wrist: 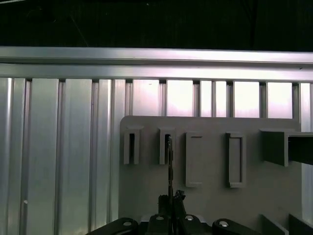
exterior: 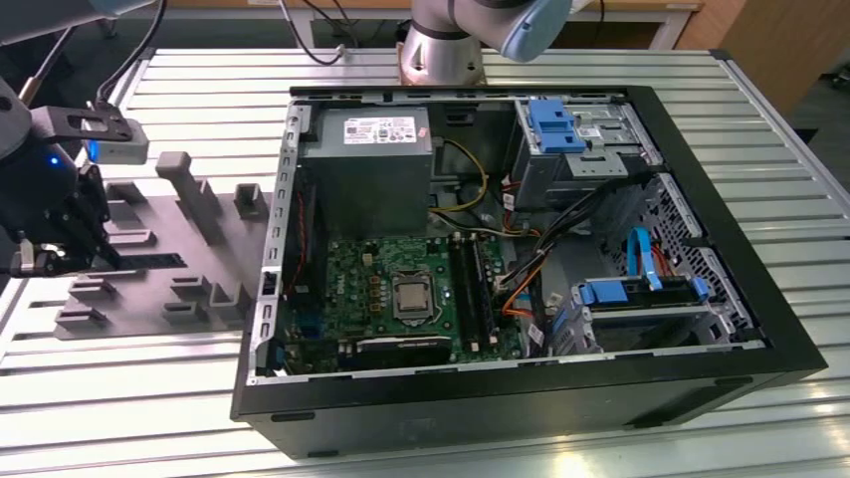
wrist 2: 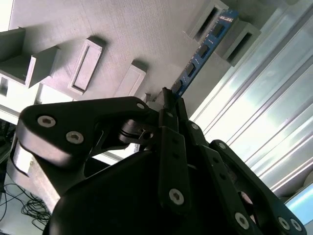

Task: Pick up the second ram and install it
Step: 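Pick up the second ram and move it above second insertion slot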

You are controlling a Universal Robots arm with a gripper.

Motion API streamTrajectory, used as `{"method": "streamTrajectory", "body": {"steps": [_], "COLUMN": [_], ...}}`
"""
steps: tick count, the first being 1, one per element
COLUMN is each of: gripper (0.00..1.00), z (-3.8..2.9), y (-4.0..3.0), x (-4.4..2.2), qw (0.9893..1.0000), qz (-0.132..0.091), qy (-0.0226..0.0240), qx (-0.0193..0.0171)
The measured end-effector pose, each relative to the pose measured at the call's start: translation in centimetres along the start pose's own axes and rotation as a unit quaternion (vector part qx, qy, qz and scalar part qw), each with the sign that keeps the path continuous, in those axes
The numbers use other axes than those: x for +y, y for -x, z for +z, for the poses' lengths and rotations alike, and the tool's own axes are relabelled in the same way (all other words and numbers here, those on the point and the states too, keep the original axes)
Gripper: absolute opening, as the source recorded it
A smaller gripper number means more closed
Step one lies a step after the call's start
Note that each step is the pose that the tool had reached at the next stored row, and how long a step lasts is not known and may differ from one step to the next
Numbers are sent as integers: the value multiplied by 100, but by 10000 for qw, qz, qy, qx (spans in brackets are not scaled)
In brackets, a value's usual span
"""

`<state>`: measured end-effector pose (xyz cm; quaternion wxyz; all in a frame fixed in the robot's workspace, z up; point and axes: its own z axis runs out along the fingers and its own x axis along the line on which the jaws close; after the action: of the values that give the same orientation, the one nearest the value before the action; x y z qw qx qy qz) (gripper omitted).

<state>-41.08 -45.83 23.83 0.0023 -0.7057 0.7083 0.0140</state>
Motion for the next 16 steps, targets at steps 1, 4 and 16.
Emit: {"method": "streamTrajectory", "body": {"steps": [1, 4, 16], "gripper": [14, 14, 14], "z": [0, -2, -31], "y": [0, 0, 1], "x": [0, 0, 1], "qw": [10000, 10000, 10000], "qz": [0, 0, 0], "qy": [0, 0, 1], "qx": [0, 1, 0]}}
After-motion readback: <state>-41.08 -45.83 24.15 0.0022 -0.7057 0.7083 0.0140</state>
